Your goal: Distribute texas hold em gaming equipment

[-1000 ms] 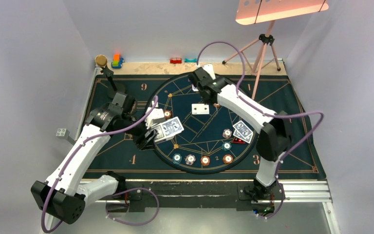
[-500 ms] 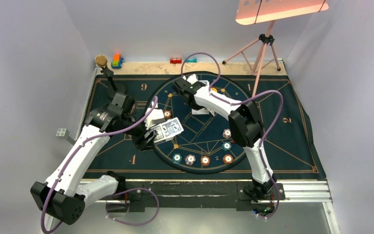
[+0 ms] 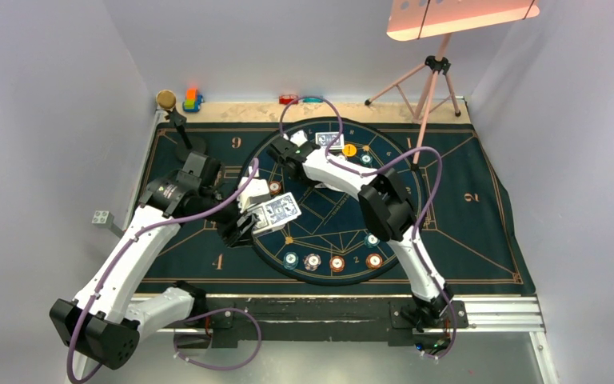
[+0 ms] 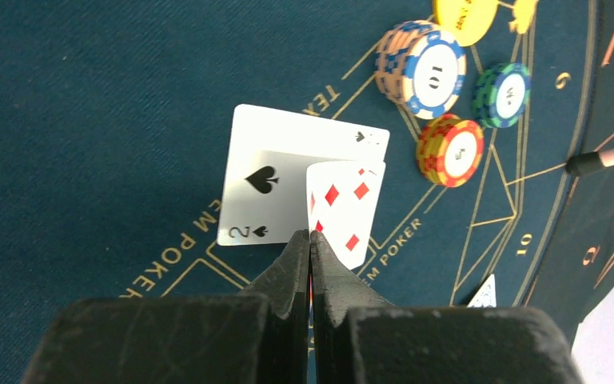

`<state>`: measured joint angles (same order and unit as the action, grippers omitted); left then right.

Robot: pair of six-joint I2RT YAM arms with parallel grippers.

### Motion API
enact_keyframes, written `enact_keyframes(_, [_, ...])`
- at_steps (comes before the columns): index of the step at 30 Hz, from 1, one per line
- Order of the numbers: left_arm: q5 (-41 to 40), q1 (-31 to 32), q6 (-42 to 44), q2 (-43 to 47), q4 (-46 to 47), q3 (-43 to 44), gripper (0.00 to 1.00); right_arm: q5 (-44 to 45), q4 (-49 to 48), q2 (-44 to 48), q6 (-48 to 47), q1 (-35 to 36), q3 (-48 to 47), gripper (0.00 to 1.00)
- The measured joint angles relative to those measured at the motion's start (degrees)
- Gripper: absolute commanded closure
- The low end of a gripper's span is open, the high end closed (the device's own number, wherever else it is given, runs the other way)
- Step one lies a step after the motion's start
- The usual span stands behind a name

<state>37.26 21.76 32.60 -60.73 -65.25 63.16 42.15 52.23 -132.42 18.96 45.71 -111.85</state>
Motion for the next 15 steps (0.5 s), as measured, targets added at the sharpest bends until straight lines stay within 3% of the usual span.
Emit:
enact_keyframes(9, [-0.20, 0.02, 0.00, 0.00, 0.04, -0.04, 0.89, -3.56, -1.07, -1.20, 0.15, 0.39, 1.11, 1.00])
enact_keyframes(15, [-0.26, 0.02, 0.00, 0.00, 0.07, -0.04, 0.86, -5.14, -1.75, -1.20, 0.13, 0.52, 2.23, 0.81])
